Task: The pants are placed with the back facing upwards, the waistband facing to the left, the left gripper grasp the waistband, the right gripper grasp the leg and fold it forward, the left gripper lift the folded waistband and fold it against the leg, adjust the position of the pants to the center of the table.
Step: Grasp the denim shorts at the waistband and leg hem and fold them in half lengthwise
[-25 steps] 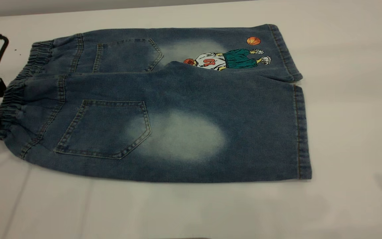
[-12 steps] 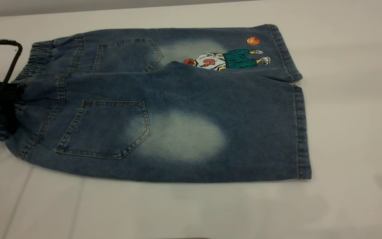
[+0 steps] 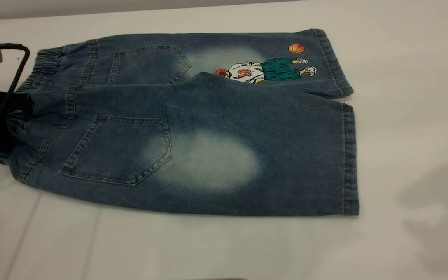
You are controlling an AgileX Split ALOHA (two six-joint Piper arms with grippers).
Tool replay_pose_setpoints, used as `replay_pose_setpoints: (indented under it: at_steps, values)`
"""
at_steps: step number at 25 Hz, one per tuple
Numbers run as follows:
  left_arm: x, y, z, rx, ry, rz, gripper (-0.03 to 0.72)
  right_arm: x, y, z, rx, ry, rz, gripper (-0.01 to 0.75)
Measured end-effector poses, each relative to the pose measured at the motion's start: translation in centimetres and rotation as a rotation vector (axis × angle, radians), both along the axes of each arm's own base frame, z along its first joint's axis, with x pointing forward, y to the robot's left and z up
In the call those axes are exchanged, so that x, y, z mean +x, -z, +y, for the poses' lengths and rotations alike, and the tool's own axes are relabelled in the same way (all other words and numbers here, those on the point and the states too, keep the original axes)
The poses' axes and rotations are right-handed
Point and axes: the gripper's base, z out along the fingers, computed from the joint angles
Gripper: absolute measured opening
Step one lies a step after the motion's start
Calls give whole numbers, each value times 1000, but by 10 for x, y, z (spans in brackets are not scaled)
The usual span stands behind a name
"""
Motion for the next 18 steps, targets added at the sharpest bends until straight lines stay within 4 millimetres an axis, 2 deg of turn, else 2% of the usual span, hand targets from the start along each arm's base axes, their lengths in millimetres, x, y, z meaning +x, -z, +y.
replay_pose_setpoints:
  at_steps: [5, 10, 18]
  values:
    - [0, 0, 0, 0, 0, 2, 59, 12, 42, 31, -103, -98, 140, 549]
    - [0, 0, 0, 0, 0, 2, 59, 26, 82, 55, -175, -148, 142, 549]
    - [0, 0, 0, 0, -1, 2, 59, 39, 135, 71, -265, -218, 142, 549]
